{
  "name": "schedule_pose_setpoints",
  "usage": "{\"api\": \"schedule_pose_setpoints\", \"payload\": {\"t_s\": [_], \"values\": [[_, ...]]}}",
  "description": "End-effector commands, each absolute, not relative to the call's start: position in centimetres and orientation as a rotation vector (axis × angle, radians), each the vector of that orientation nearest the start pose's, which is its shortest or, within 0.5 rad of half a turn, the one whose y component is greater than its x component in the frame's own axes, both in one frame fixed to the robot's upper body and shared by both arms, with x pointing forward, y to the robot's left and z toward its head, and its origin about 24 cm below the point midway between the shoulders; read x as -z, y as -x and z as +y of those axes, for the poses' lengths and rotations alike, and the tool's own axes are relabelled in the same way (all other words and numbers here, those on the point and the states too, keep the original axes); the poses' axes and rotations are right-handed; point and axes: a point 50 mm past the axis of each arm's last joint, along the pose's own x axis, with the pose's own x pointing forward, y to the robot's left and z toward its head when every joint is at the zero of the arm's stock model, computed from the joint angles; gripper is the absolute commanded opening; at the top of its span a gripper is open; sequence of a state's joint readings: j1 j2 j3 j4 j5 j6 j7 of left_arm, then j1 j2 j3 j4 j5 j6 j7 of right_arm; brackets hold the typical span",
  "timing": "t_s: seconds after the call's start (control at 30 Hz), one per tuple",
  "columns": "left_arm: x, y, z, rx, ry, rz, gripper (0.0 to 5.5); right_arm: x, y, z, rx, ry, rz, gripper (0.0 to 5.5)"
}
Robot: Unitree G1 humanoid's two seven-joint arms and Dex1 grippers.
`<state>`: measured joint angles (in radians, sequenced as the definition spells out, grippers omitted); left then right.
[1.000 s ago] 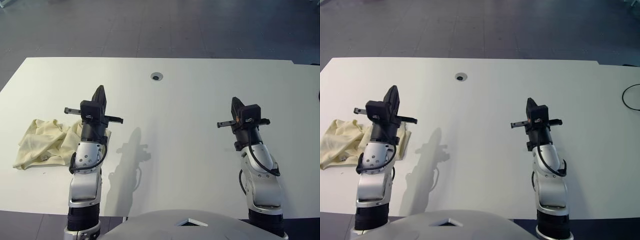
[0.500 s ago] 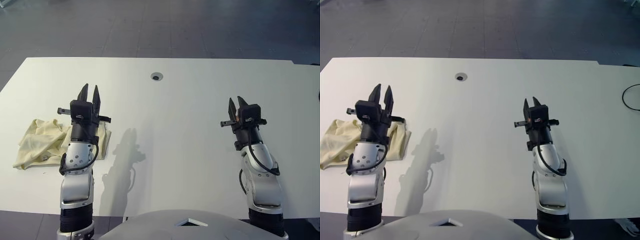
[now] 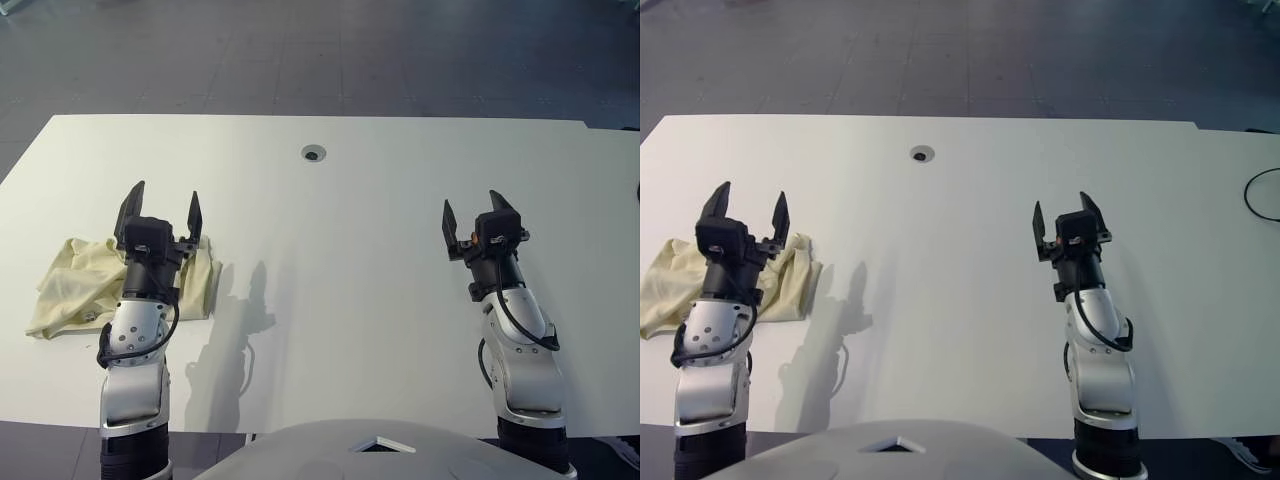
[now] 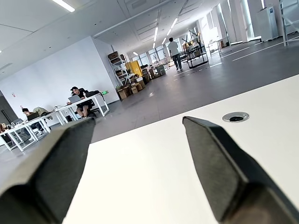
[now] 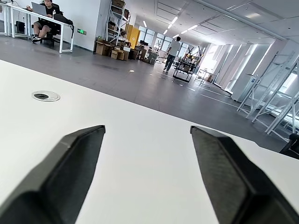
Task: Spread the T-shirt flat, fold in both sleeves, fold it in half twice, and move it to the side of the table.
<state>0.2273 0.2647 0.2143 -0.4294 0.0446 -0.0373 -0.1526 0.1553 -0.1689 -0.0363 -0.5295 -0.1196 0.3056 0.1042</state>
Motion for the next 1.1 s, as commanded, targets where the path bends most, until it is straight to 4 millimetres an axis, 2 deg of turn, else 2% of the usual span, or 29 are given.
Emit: {"api": "schedule_pose_setpoints", "payload": {"t_s": [0.03,0.17,0.27,0.4,0.53,0.77,0.9,1.0,1.1], "values": [[-11.5,-19.3,23.5,-0.016,-0.457,-0.229,4.35,-10.1,-21.5,-18.3,-0.005,0.292,-0.038,4.20],[-10.9,-18.0,24.7,-0.023,-0.522,-0.192,4.90,-10.0,-21.4,-18.3,-0.009,0.294,-0.033,4.73],[-9.7,-16.0,25.4,0.016,-0.611,-0.122,5.37,-9.9,-21.2,-18.5,-0.003,0.297,-0.024,5.18],[-7.7,-14.0,26.6,0.016,-0.721,0.009,5.40,-9.8,-20.9,-18.5,0.000,0.295,-0.014,5.39],[-6.2,-14.0,27.3,-0.005,-0.792,0.110,5.40,-9.9,-21.0,-18.5,0.002,0.294,-0.014,5.39],[-2.9,-13.8,26.1,0.170,-0.901,0.339,5.40,-10.0,-21.3,-18.6,-0.004,0.299,-0.012,5.39],[-3.3,-15.3,25.3,0.207,-0.917,0.376,5.40,-10.1,-21.2,-18.6,-0.001,0.296,-0.011,5.39],[-4.4,-17.8,23.2,0.296,-0.889,0.304,5.40,-10.0,-21.1,-18.6,0.004,0.294,-0.008,5.39],[-5.6,-20.8,20.2,0.420,-0.836,0.236,5.40,-9.9,-21.2,-18.6,0.002,0.293,-0.007,5.39]]}}
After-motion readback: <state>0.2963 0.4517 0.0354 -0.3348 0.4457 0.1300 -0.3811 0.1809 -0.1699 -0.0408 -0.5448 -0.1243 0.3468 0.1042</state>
